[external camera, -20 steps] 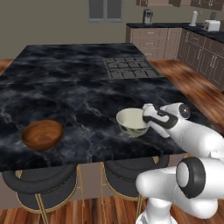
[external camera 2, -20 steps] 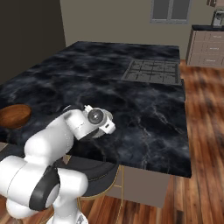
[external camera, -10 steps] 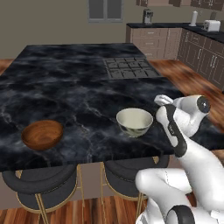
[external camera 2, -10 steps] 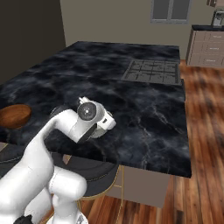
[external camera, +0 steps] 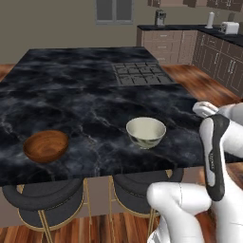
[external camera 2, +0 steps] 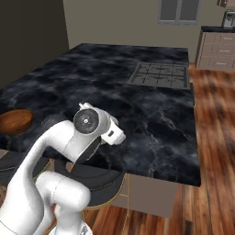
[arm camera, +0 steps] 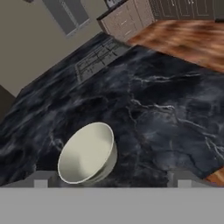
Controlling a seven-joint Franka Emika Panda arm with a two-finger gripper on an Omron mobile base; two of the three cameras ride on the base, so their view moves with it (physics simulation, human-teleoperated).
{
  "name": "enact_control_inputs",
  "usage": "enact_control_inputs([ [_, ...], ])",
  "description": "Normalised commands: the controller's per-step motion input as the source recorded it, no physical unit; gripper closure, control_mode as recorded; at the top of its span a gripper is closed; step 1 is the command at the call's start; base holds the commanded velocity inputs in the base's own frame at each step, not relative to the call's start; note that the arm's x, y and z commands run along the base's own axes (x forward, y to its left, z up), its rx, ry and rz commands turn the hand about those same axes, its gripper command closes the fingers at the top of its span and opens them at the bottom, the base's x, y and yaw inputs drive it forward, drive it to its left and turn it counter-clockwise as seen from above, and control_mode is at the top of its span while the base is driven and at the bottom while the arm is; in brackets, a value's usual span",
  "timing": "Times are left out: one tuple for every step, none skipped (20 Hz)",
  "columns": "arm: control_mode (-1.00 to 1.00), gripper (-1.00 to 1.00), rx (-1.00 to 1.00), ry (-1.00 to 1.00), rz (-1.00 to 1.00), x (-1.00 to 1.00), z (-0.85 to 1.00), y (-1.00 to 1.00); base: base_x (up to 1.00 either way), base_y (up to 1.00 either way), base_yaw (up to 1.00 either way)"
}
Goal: Pick up the bowls from the cabinet and place each bowl in front of a stool on the dining counter.
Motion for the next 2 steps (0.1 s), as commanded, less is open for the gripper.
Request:
enact_control_inputs([
  [-1.00,-1.00,0.00,-0.02,0.00,-1.00,0.26,-0.41,0.00,0.00,0.00],
  [-1.00,-1.00,0.00,-0.07,0.00,-1.00,0.15,-0.37,0.00,0.00,0.00],
])
